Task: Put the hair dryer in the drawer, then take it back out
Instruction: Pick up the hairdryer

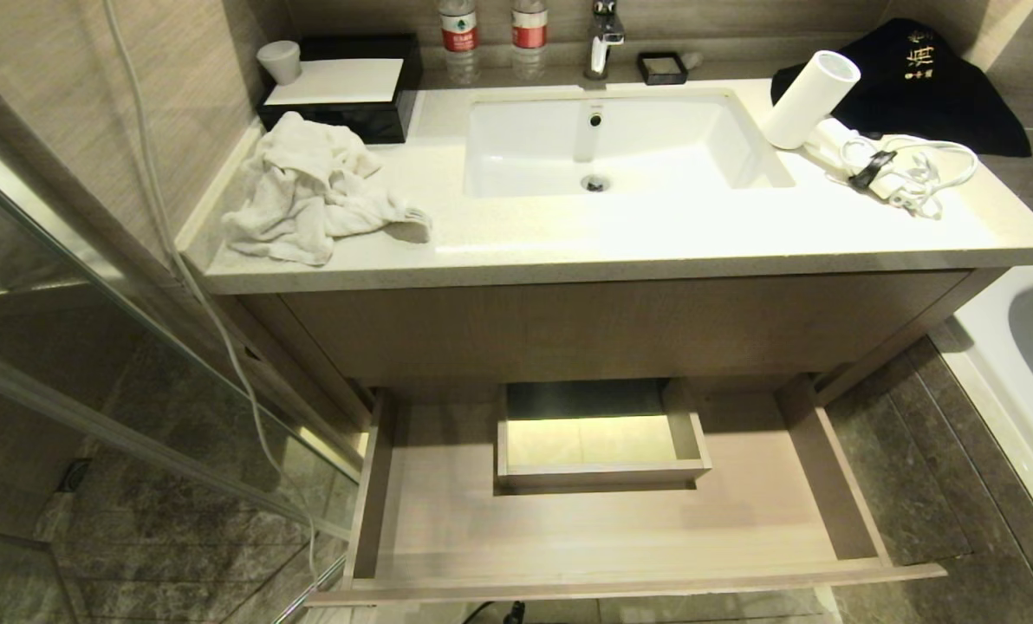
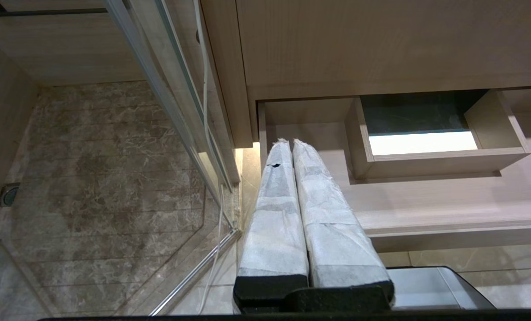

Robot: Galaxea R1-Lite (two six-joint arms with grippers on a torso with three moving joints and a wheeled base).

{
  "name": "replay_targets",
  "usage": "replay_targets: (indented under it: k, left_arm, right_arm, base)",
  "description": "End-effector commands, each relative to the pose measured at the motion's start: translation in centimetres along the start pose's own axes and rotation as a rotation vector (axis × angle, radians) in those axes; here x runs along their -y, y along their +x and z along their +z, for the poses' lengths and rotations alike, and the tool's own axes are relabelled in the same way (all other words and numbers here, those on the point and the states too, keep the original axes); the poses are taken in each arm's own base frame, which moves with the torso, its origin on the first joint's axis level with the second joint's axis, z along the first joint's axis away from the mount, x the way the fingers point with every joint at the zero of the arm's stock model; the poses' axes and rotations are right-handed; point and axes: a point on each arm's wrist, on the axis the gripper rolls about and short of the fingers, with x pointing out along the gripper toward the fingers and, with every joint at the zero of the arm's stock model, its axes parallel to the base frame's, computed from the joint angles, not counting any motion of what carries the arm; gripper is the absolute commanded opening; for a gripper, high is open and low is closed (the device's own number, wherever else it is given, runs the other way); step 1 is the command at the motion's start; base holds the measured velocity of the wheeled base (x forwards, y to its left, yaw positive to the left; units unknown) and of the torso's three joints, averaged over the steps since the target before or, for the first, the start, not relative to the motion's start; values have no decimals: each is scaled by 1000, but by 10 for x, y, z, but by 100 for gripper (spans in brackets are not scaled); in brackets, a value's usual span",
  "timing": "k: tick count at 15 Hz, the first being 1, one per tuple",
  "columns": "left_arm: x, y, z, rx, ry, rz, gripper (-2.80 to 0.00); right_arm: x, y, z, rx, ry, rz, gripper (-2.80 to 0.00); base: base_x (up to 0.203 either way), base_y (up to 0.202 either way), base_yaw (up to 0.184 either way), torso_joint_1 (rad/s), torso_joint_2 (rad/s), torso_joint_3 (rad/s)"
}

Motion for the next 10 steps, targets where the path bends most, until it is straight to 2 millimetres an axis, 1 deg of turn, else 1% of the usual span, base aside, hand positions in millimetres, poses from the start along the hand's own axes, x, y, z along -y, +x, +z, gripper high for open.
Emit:
replay_targets:
  k: [1, 3, 5, 10]
  left_arm:
    - [0, 0, 0, -3, 0, 0, -280]
    - [0, 0, 0, -3, 0, 0, -280]
    - [0, 0, 0, -3, 0, 0, -280]
    - [0, 0, 0, -2, 0, 0, -280]
  right_arm:
    - [0, 0, 0, -2, -7, 3, -280]
    - [0, 0, 0, 1, -26, 4, -280]
    - [0, 0, 0, 0, -27, 3, -280]
    - [0, 0, 0, -1, -30, 4, -280]
  base:
    - [0, 0, 0, 0, 0, 0]
    - [0, 0, 0, 0, 0, 0]
    - [0, 0, 0, 113, -3, 114]
    - [0, 0, 0, 267, -20, 236]
